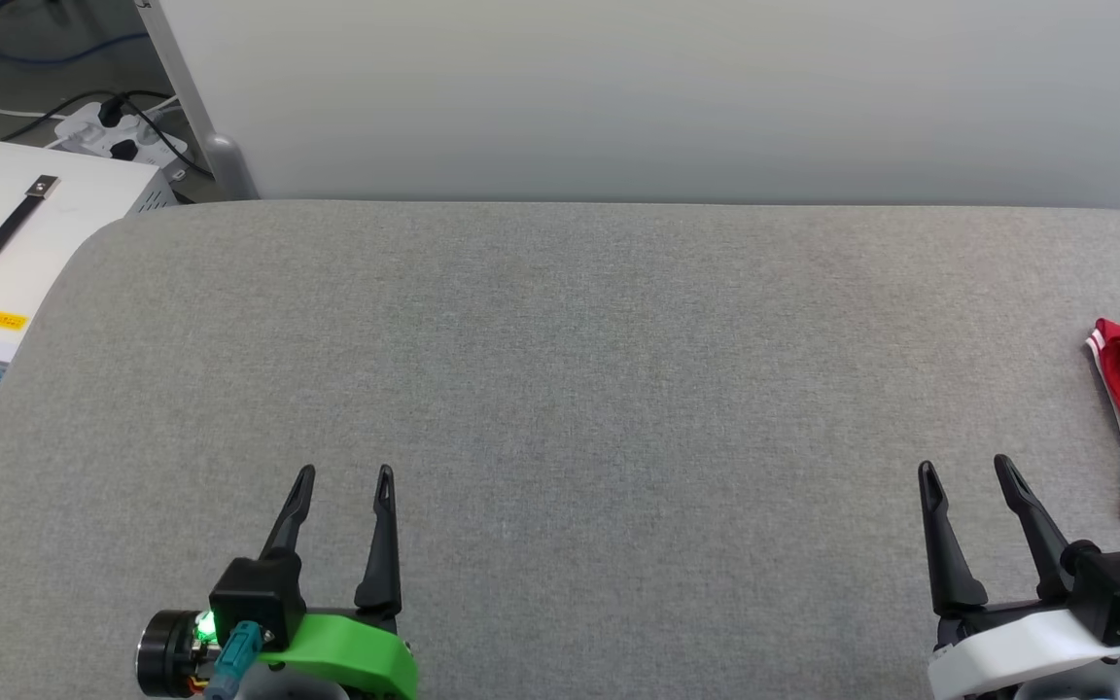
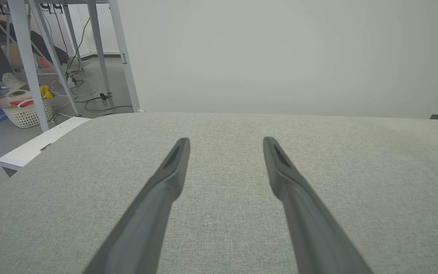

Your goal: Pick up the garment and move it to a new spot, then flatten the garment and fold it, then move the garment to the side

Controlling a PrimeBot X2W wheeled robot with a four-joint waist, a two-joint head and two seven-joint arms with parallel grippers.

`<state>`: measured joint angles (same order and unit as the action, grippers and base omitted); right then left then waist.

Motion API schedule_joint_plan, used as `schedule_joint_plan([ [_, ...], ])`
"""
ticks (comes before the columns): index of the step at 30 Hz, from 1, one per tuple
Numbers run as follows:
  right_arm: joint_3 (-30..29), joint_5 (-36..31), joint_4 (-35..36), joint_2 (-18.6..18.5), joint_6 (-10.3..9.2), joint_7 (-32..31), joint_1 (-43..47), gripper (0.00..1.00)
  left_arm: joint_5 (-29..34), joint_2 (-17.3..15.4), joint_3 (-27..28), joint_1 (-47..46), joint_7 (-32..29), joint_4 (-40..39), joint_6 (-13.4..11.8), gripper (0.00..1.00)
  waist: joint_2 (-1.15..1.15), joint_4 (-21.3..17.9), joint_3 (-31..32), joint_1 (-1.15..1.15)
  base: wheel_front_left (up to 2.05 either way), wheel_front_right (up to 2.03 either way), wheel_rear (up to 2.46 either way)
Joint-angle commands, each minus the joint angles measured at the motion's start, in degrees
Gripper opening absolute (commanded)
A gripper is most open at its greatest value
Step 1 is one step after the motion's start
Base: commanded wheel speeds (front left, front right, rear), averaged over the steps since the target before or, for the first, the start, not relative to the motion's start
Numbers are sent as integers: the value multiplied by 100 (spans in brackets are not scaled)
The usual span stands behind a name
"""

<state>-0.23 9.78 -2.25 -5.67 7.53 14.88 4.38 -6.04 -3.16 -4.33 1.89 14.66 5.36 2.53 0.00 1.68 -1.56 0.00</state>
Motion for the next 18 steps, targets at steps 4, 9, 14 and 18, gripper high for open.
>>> schedule_joint_plan([
  [4, 3, -3, -7, -1, 0, -3, -1, 0, 1, -2, -1, 1, -13, 4, 0, 0, 0, -1, 4, 0, 0, 0, 0],
  [9, 4, -20, -3, 4, 0, -29, -9, 0, 12, -2, 7, -3, -38, -8, -5, 0, 0, -5, 7, 0, 0, 0, 0],
  [14, 4, -60, 6, 16, 0, -89, -27, 0, 36, 0, 25, -10, -97, -30, -15, 0, 0, -11, 13, 0, 0, 0, 0],
  [18, 5, -90, 14, 24, 0, -136, -40, 0, 55, 1, 39, -16, -143, -47, -23, 0, 0, -17, 18, 0, 0, 0, 0],
])
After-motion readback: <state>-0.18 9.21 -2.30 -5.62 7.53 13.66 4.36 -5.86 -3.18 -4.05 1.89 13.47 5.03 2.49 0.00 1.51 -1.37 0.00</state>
